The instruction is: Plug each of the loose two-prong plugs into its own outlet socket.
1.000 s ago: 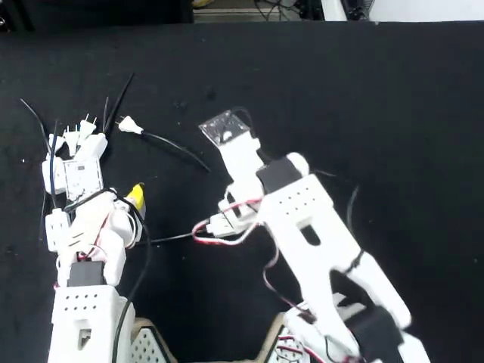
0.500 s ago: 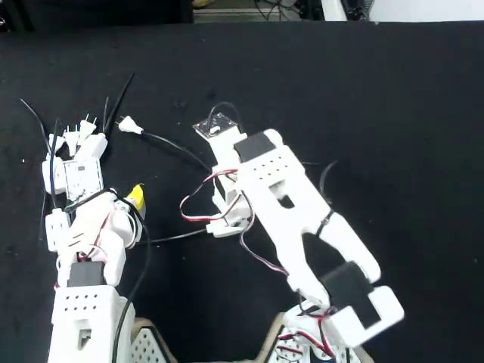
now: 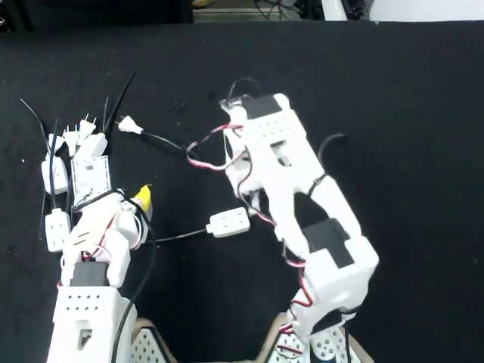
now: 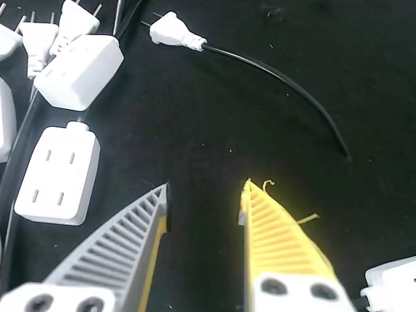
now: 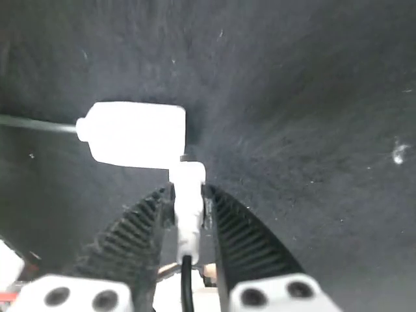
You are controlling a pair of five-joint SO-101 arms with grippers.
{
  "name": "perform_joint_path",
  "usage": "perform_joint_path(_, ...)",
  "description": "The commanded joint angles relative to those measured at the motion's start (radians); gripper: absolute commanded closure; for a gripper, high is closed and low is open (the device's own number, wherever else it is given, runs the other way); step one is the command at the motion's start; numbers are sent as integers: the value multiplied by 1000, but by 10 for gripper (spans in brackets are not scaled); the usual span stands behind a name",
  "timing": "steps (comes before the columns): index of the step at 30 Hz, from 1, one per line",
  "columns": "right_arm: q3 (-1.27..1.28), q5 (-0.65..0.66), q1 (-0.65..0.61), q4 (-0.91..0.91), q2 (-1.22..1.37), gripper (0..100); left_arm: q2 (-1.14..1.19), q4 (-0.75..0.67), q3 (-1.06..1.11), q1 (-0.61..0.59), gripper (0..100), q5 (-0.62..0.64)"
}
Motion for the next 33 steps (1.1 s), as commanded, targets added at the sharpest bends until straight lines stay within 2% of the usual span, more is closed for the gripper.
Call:
perform_joint_path(1,-84,-25,-6,34,-7,988,-5,-17,-7,8,816,-11)
perform_joint_path(6,-35,-32,-89,32,-85,988,-5,-17,-5,8,816,-11)
perform_joint_path(11,77,0,-94,-20,-278,988,-5,9,-13,27,816,-29)
perform_joint_path(15,246,74,-38,-157,-394,988,6,106,-70,59,816,-66)
perform_joint_path(22,541,72,98,-500,-535,988,37,183,-120,136,816,-137)
perform_joint_path(26,647,72,133,-614,-587,988,195,233,-239,143,816,-138)
perform_joint_path(30,742,68,170,-727,-625,988,454,235,-363,145,816,-178)
perform_joint_path(33,816,-6,213,-824,-654,988,667,253,-479,145,816,-193)
